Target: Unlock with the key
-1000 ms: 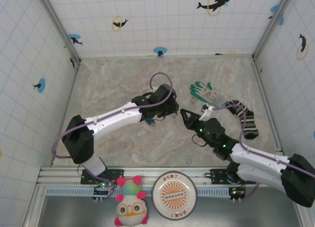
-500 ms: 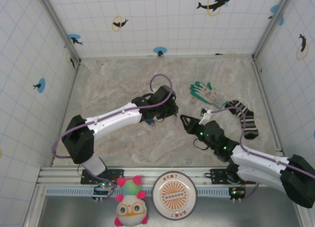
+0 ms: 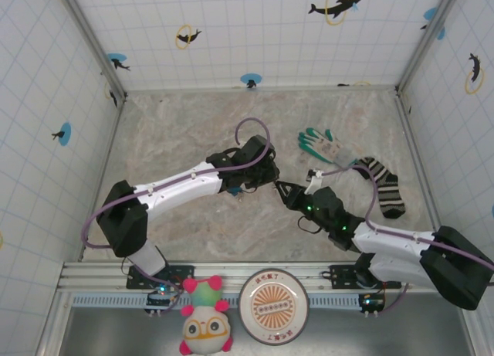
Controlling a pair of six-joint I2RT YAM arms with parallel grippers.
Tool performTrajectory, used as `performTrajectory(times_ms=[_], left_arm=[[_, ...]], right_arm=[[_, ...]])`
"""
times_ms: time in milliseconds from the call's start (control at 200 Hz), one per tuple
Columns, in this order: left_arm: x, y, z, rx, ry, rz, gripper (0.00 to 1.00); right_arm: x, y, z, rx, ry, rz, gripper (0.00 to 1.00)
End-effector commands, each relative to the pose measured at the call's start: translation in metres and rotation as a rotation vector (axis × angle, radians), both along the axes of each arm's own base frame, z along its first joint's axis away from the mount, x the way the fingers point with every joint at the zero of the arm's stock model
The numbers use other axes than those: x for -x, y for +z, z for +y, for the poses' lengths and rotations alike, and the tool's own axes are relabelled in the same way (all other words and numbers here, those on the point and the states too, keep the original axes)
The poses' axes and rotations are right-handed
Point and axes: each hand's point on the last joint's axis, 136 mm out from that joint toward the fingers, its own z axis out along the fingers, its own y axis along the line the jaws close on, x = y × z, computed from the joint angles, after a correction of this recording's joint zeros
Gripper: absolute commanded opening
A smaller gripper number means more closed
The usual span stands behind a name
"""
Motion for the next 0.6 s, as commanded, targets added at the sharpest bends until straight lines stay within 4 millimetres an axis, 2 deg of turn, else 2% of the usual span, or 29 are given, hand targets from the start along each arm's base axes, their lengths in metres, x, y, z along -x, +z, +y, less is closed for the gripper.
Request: performTrajectory(times_ms=[0,275,450,480,596], left_arm=[[0.002,0.017,-0.002,0.043,-0.013,-0.028,0.00],[0.002,0.023,-0.004,0.062,-0.011,-0.035,0.00],[0.002,0.032,-0.007,0.095,-0.017,-0.044,0.00],[0.005,0.023,-0.003,0.081,-0.017,-0.031,0.00],[0.007,0.026,-0.005,0.098,-0.022,-0.034,0.00]], right_arm=[[-0.005,0.032,0.014,-0.081,0.020,-0.058,0.32],[-0.008,0.029,0.015,-0.084,0.012,-0.052,0.23],[-0.011,0.029,0.012,-0.086,-0.007,-0.059,0.12],[-0.012,0.030,0.011,-0.090,-0.010,-0.062,0.10],[-0.016,0.033,0.009,-0.094,-0.028,-0.068,0.05]])
